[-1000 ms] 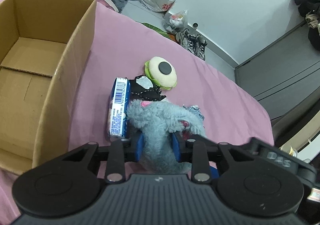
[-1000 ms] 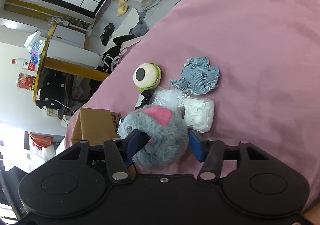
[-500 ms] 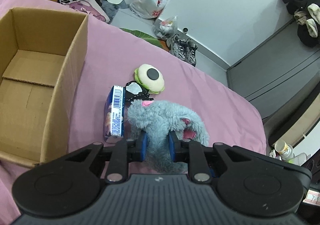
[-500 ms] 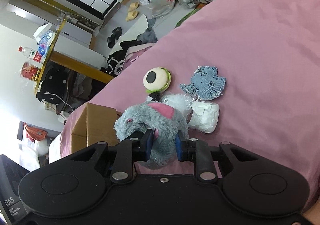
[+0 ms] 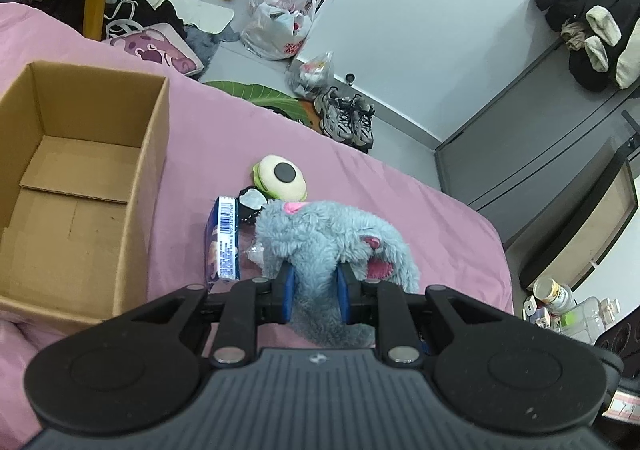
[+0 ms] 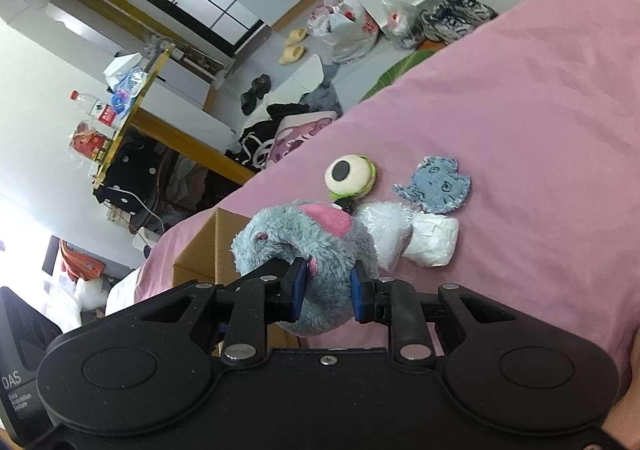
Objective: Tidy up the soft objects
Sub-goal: 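Lift the grey plush with both grippers and carry it over the box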
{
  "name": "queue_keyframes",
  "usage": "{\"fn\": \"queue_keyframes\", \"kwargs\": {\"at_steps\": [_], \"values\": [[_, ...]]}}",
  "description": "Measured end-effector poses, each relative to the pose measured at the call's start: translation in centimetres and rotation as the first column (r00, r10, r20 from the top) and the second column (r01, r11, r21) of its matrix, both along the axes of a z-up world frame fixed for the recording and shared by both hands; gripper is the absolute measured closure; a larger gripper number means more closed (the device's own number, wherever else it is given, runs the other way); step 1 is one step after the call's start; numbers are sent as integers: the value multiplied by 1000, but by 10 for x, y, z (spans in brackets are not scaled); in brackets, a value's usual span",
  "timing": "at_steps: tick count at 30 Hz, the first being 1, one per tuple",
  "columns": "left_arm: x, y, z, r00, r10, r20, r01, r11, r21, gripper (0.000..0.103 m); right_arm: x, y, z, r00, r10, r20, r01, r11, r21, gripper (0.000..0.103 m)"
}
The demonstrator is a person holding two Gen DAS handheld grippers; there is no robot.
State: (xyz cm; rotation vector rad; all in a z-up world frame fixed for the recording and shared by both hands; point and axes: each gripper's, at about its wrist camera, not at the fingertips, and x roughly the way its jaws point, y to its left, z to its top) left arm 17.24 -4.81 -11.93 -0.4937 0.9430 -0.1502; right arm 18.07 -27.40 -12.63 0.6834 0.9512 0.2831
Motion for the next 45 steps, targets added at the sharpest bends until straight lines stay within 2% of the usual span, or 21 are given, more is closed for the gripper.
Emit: {"fn": "queue_keyframes", "kwargs": {"at_steps": [11,14,25,33,38,45], "values": [[-9,12,21,998,0,65,-1,1000,17,83,-3,16,21,996,27,81,-26,1000,-3,80],[-9,15,28,997,4,79,-6,1000,21,83,-5,19,24,997,12,79,-14,1000,25,80],[-9,44,46,991,33,126,-35,999,20,83,-2,52,41,989,8,145,-9,1000,6,80],[-3,75,50,989,82,126,-78,996,-40,83,7,76,49,986,33,164,-34,999,3,80],[-2,96,54,984,105,141,-101,994,-38,83,13,98,55,983,60,176,-62,998,7,81],[0,129,42,977,175,122,-166,983,-76,83,24,129,51,981,104,165,-104,995,-9,81]]}}
